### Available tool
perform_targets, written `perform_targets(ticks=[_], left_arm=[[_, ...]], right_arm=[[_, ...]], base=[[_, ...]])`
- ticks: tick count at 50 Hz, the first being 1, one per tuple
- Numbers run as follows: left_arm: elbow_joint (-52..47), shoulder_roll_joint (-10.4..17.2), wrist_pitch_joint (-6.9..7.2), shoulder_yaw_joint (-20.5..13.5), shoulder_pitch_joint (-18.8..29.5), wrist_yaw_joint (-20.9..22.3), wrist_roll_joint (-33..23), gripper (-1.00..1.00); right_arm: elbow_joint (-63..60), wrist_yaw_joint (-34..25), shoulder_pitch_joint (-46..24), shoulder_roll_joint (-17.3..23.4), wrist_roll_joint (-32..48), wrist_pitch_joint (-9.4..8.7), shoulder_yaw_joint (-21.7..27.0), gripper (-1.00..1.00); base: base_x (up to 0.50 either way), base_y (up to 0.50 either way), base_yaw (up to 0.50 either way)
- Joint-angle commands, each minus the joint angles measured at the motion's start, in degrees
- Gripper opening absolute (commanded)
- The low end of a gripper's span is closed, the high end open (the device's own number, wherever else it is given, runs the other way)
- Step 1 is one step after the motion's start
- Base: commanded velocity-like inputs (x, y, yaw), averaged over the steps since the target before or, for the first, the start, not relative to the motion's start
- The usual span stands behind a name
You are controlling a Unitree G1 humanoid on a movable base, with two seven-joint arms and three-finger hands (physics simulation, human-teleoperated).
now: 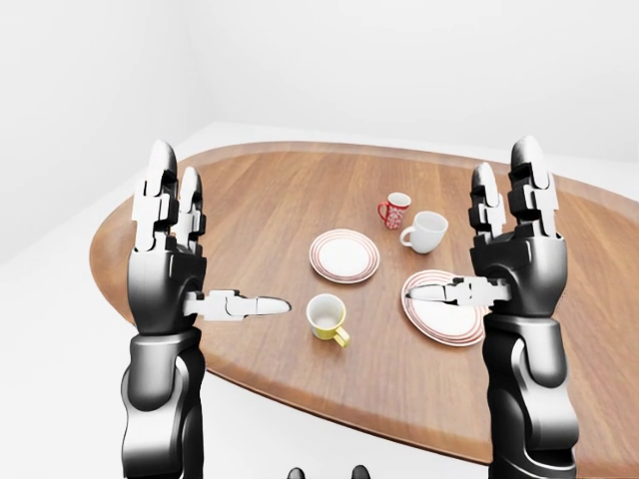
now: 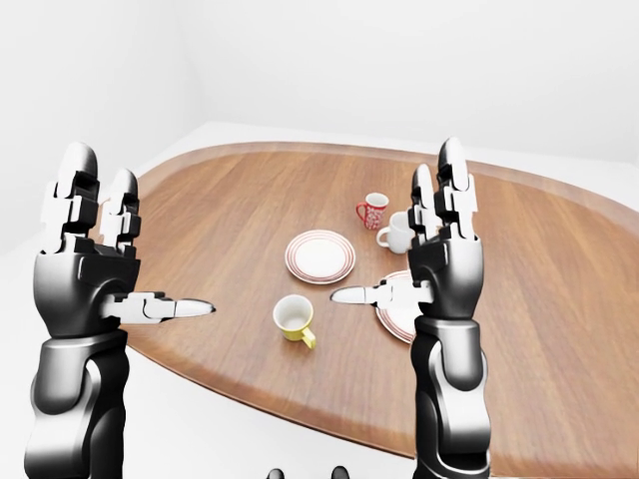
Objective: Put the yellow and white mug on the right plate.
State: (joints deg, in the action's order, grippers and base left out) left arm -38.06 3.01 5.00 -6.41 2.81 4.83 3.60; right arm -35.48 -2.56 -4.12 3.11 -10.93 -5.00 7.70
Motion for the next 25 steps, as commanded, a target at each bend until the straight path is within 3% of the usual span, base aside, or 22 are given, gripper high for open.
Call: perform_targets(ticks=[1, 8, 10, 25], left_arm=[[-0.3, 0.0, 0.0, 0.1, 0.1, 0.0, 0.1, 1.0], [-0.6, 0.1, 0.0, -0.1, 0.5, 0.0, 0.3, 1.0], [-0.7, 0.1, 0.0, -0.1, 0.5, 0.0, 0.3, 1.0], [-0.6, 0.1, 0.0, -0.1, 0.4, 0.0, 0.3, 1.0]], right_arm=[[-0.2, -0.3, 0.7, 0.0, -1.8, 0.0, -0.2, 1.0], [-2.3, -0.5, 0.9, 0.1, -0.7, 0.0, -0.6, 1.0], [0.2, 0.2, 0.7, 1.0, 3.4, 0.0, -2.2, 1.0], [1.4, -0.2, 0.3, -0.3, 5.0, 0.0, -2.0, 1.0]], base=[[0.49, 0.11, 0.0], [0.48, 0.13, 0.0], [0.48, 0.14, 0.0], [0.01, 0.0, 0.0]])
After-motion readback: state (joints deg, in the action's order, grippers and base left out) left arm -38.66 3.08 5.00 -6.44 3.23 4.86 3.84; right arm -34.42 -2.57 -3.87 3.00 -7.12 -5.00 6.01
